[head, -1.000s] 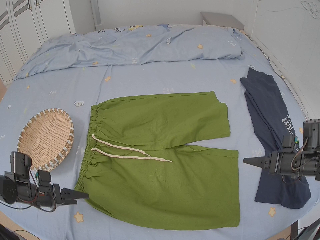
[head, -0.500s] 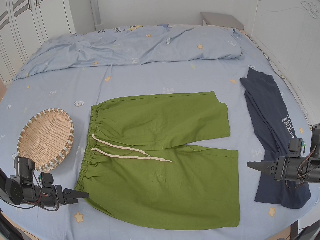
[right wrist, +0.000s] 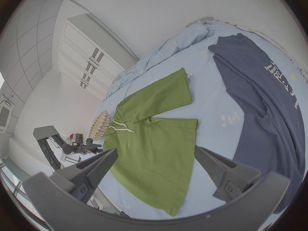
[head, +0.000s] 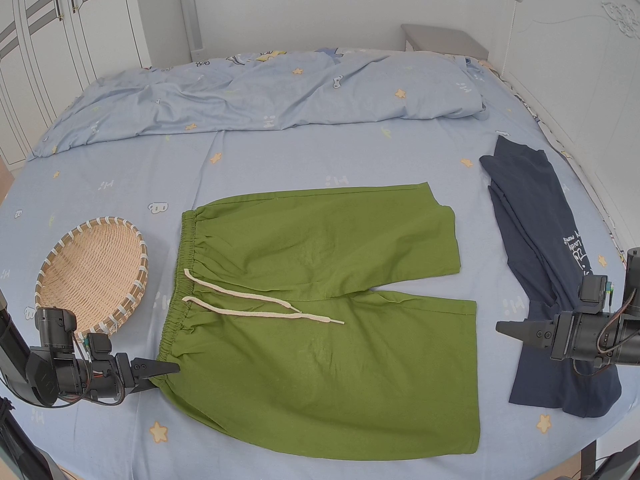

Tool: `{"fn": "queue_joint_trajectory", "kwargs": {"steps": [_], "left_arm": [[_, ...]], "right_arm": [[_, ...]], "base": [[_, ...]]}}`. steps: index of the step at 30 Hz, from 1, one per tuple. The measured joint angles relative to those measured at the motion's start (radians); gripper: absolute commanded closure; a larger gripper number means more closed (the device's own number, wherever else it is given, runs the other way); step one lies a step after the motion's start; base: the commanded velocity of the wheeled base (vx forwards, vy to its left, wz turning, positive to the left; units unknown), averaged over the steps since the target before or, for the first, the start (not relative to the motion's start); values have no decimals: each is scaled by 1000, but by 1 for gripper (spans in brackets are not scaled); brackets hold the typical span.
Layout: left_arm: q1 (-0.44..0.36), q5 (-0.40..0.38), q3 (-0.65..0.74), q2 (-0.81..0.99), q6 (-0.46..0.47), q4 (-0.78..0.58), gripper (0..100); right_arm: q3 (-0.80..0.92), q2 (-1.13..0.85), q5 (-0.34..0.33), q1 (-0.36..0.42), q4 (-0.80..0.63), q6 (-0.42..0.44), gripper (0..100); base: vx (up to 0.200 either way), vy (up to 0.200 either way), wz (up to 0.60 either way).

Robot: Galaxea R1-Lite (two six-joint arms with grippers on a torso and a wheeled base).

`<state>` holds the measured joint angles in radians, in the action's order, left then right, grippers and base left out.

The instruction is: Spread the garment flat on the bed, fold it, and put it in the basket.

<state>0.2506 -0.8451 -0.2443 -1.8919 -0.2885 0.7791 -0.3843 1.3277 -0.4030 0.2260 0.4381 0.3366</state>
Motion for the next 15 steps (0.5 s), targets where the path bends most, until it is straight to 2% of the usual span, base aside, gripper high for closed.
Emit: {"fn": "queue_joint_trajectory", "kwargs": {"steps": [5, 6, 15], "left_arm": [[0, -1, 17, -19, -13, 55, 0], [-1, -2, 20, -21, -13, 62, 100], [1, -8, 31, -35, -15, 92, 100]], "right_arm": [[2, -2, 0, 0, 0, -2, 0], [2, -2, 0, 0, 0, -2, 0], [3, -2, 0, 0, 0, -1, 0]], "base": [[0, 0, 0], [0, 0, 0], [0, 0, 0]]}}
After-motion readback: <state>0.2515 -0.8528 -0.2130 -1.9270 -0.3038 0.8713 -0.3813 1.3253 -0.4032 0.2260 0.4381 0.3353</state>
